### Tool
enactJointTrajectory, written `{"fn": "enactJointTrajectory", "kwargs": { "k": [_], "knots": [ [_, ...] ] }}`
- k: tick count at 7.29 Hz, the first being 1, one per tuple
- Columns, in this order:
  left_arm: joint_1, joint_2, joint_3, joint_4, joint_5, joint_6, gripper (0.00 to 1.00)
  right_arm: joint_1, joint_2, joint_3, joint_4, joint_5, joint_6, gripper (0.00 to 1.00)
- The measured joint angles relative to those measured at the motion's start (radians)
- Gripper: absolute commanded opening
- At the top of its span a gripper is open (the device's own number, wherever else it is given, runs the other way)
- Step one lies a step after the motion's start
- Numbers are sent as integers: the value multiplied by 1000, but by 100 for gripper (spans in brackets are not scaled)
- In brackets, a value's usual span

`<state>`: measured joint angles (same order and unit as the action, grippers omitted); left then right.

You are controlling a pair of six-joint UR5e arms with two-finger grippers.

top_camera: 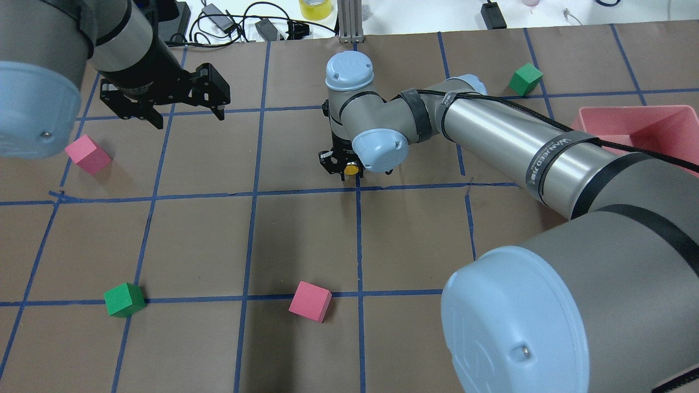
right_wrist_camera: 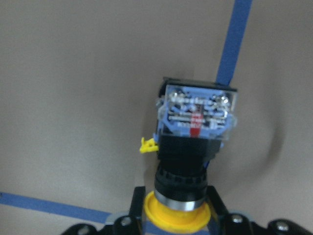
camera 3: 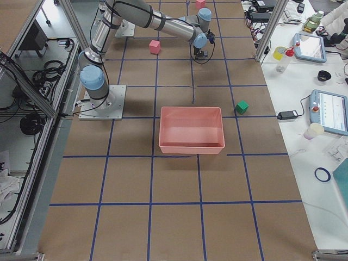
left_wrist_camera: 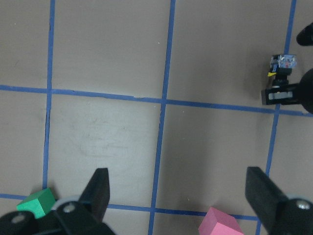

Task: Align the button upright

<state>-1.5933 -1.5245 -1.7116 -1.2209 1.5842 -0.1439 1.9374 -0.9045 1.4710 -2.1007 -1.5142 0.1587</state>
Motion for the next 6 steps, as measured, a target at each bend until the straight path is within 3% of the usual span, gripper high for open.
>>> {"fn": "enactJointTrajectory", "kwargs": {
  "k": [3,6],
  "knots": [
    [-26,20,-166,283,64,-2,100,-1,-22,7,4,0,-79,100],
    [-130,16,-308,489,172,-12,100,-20,-158,58,95,-30,-112,100]
  ]
}}
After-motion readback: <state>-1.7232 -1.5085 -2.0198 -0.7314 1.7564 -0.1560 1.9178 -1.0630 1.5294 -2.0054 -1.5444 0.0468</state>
